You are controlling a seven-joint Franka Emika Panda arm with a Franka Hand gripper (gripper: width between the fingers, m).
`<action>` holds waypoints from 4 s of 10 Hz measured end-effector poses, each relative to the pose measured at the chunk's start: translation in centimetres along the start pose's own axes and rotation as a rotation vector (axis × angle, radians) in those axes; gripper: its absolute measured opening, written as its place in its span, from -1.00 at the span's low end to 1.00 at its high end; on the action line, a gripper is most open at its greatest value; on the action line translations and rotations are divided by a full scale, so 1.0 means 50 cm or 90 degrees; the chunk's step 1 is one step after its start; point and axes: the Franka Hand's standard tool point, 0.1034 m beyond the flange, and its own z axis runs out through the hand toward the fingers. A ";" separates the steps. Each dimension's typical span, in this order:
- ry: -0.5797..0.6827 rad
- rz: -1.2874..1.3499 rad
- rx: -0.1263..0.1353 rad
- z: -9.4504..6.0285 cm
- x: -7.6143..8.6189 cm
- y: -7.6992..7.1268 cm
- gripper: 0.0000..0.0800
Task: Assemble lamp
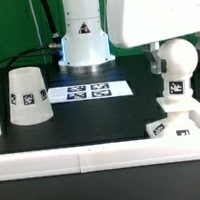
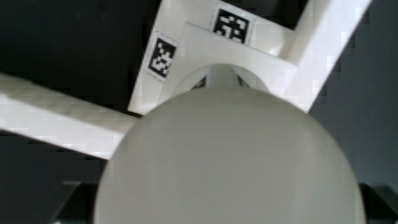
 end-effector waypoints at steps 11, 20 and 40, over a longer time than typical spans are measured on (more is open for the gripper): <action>-0.027 0.628 0.016 0.006 -0.012 0.015 0.44; -0.033 0.364 0.031 0.006 -0.010 0.001 0.75; -0.020 -0.567 -0.001 0.012 -0.009 0.001 0.75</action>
Offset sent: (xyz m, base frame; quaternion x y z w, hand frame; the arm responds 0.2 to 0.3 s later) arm -0.0015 0.0003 -0.0041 -0.0027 0.0066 0.2522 0.9676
